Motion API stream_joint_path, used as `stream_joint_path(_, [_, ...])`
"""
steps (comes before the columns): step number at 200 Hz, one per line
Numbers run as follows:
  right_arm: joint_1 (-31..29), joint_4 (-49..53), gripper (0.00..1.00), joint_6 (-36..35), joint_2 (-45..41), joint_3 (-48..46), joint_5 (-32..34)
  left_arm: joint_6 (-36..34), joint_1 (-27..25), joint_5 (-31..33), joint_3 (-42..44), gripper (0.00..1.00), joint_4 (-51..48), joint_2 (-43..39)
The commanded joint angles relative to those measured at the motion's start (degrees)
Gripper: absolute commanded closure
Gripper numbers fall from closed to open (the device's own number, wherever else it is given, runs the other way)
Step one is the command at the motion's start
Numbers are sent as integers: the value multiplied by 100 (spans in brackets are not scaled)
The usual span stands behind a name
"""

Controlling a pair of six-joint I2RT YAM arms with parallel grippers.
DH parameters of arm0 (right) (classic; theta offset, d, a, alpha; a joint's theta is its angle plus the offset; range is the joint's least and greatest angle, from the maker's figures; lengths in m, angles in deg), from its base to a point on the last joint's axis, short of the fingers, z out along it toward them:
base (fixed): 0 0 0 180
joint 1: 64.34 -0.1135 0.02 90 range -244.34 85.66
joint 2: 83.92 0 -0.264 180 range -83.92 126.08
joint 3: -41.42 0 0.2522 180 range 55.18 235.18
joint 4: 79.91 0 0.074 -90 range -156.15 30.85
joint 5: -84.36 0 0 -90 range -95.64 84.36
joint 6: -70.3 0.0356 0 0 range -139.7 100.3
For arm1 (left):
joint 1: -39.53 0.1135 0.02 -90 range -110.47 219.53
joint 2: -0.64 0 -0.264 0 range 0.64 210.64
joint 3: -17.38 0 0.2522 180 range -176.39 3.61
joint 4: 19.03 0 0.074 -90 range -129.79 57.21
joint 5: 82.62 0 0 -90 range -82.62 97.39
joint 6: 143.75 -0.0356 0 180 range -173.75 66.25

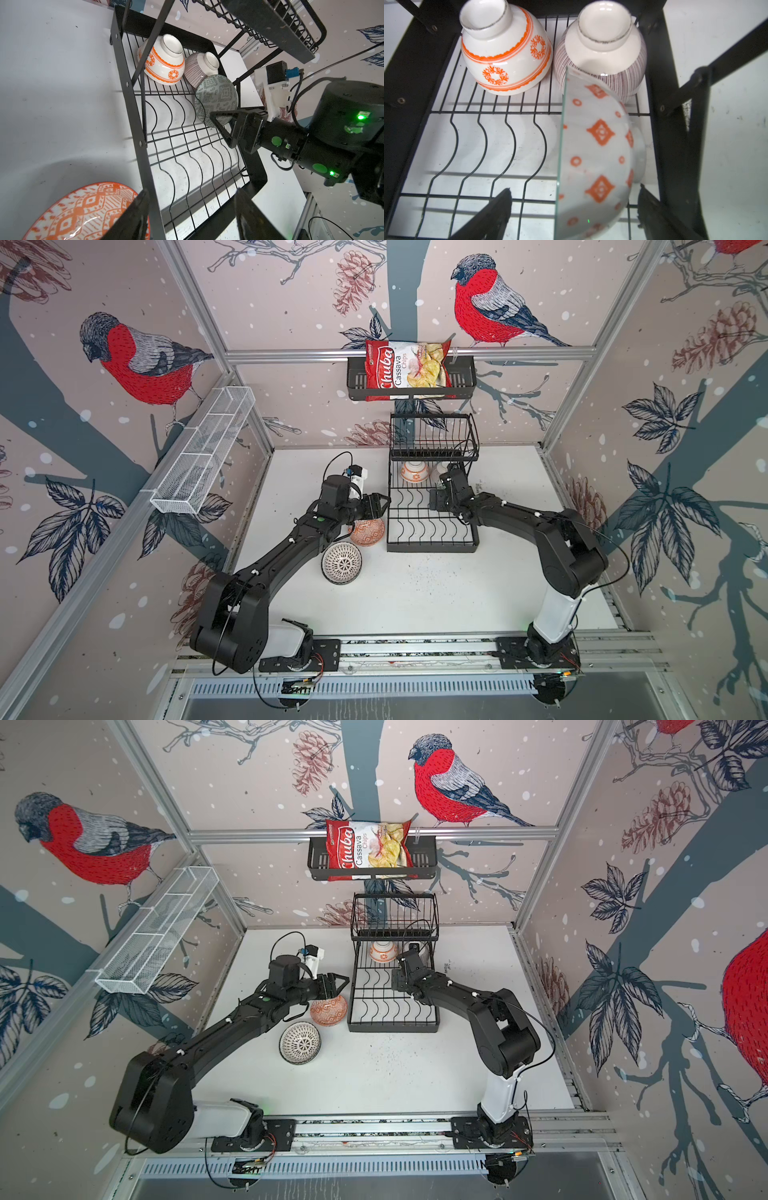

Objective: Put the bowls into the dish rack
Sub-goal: 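Set the green-patterned bowl on edge against the pink-striped bowl with the right gripper, then open the right gripper and withdraw it while the left gripper reaches the blue-and-orange bowl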

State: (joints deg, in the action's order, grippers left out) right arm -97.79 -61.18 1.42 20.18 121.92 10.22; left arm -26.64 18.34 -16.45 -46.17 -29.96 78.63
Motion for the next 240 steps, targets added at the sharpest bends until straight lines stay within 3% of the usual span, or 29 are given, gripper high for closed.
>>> stream_joint_path(1, [-3,67,6,76,-112,-11,126,-56,15,38,-58,35,-39,-13])
stream_joint_path(42, [-3,97,3,98,-407,-140,511,-65,14,90,-58,35,-81,-21])
stream_joint_path(98, [-47,-94,3,-69,-997,-452,404,-63,14,460,-101,35,-383,-15])
stream_joint_path(180, [-132,-816,3,-498,-2161,-1090,-896,-98,30,1277,-473,36,-1315,200])
stream_joint_path(240, [-270,-1066,3,-714,-2522,-1354,-1252,-57,70,2383,-1068,38,-2556,766])
